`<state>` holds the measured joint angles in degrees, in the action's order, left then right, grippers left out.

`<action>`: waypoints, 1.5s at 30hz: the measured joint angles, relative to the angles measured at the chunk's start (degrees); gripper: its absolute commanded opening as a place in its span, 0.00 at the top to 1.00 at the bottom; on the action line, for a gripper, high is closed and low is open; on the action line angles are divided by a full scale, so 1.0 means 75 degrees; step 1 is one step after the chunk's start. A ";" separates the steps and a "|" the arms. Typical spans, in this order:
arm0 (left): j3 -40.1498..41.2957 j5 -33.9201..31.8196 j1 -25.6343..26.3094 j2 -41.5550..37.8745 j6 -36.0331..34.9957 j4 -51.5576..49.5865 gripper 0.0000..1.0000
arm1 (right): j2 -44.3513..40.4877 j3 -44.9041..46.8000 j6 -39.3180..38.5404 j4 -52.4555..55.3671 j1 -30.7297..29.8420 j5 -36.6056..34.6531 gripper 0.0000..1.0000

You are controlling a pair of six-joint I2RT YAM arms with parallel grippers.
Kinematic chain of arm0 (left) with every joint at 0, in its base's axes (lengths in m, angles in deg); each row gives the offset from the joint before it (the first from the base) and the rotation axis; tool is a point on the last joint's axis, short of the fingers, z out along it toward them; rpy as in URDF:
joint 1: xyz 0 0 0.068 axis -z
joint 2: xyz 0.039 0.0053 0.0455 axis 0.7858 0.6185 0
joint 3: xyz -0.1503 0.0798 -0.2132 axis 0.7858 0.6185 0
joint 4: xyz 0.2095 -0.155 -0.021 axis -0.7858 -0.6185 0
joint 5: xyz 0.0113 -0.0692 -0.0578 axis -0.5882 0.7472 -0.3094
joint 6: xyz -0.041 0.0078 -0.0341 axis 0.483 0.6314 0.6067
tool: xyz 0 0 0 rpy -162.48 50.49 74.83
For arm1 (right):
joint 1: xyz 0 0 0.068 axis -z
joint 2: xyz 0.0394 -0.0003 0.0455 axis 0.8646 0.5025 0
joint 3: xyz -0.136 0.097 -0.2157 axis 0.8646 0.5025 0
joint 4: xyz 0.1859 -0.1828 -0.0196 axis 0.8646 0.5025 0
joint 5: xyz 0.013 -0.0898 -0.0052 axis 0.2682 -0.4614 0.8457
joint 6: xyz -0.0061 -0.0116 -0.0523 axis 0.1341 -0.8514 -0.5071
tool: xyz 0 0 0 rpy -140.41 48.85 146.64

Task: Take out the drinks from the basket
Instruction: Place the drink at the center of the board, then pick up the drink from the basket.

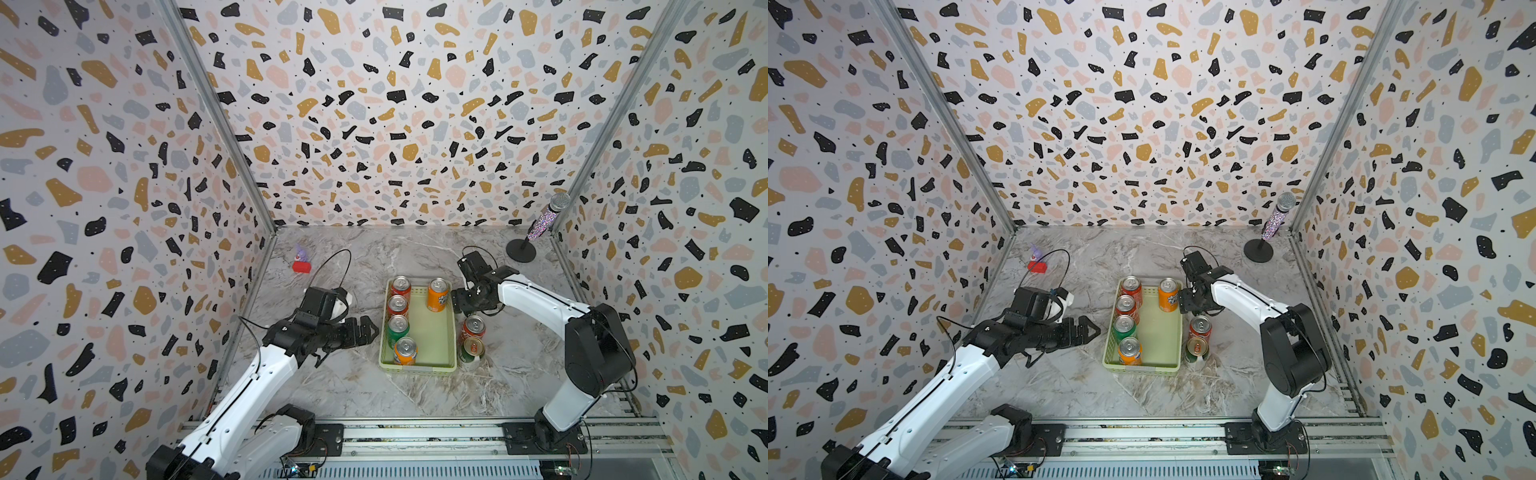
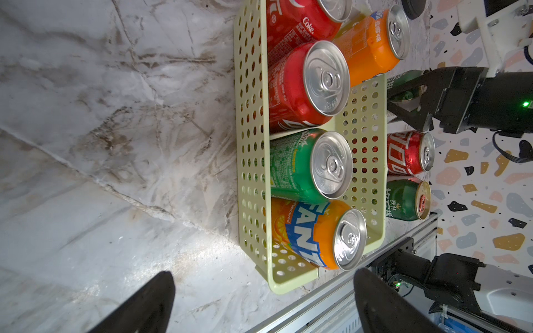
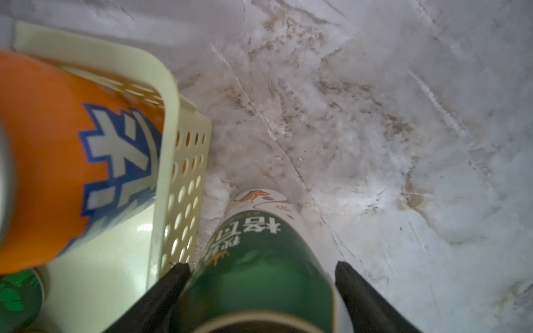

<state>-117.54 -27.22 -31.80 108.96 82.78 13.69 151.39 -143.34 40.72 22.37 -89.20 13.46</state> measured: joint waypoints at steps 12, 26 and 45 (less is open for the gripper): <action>0.0000 0.0000 0.0000 0.0000 0.0000 0.0000 0.00 | -0.0618 0.0000 0.0000 0.0128 0.0000 -0.0023 0.11; 0.0000 0.0000 0.0000 0.0000 0.0000 0.0000 0.00 | -0.2256 -0.0195 -0.0187 0.0236 0.0000 0.0105 0.15; 0.0000 0.0064 0.0000 -0.0029 0.0012 0.0006 0.00 | -0.0635 -0.1821 -0.0382 0.0399 -0.0460 0.0764 0.16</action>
<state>-117.54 -26.74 -31.80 108.74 82.87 13.73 146.62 -157.00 37.86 25.37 -92.65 19.19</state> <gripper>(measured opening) 0.996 0.841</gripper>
